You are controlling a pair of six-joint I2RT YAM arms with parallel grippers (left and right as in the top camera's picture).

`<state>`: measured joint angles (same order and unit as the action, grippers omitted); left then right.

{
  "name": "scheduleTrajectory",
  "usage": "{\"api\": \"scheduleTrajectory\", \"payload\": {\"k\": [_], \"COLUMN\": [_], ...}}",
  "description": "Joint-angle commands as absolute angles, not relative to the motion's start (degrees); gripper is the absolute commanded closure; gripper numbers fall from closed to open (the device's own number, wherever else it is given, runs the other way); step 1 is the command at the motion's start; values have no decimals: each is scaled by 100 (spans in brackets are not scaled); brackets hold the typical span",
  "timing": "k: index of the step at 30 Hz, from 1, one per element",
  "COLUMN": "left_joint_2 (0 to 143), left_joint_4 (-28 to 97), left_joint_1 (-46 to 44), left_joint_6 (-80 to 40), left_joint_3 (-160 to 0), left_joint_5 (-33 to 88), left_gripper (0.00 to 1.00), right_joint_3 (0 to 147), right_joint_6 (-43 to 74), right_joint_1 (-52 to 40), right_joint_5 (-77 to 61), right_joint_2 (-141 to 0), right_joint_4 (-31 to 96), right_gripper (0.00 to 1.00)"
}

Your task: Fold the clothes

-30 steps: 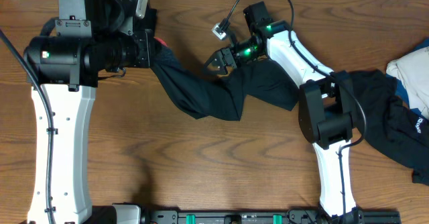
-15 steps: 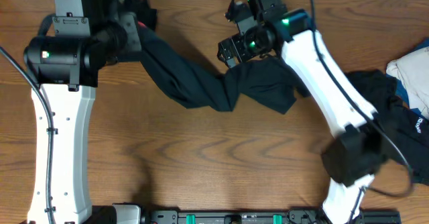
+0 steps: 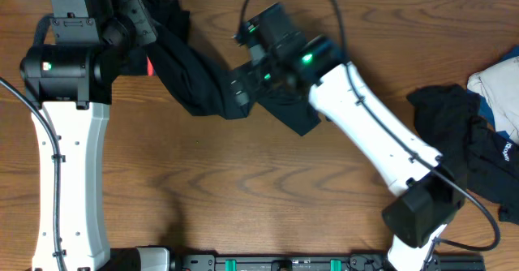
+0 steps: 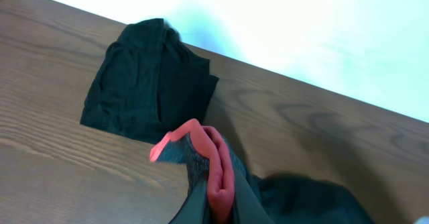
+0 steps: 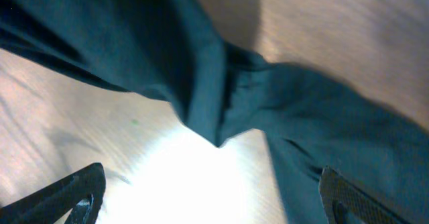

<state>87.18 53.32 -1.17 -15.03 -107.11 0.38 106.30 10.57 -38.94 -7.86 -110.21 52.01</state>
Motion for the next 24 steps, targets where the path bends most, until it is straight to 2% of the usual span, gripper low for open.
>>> {"api": "scheduleTrajectory", "payload": {"k": [1,8,16,19,24], "left_joint_2": [8680,8680,8680,8665,8530], "left_joint_4": [5282,5234,5127,5131,5295], "left_joint_1": [-93,-93,-93,-93,-110], "left_joint_6": [-1559,-1557,-1588,-1688,-1793], "left_joint_3": [-10715,-10715,-10715,-10722,-10897], "left_joint_5": [-113,-115,-110,-80,-43], "left_gripper": [94,93,94,94,94], "right_joint_3": [10342,9496,8488,8176,7865], "right_joint_6": [1391,742,344,-137,-285], "right_joint_1": [-4381,-5374,-6252,-6431,-6543], "right_joint_5": [-349,2375,3636,3706,3704], "right_joint_2": [-11065,-11065,-11065,-11072,-11074], "right_joint_4": [4934,4003,2512,1721,873], "right_gripper": [1,1,1,1,1]}}
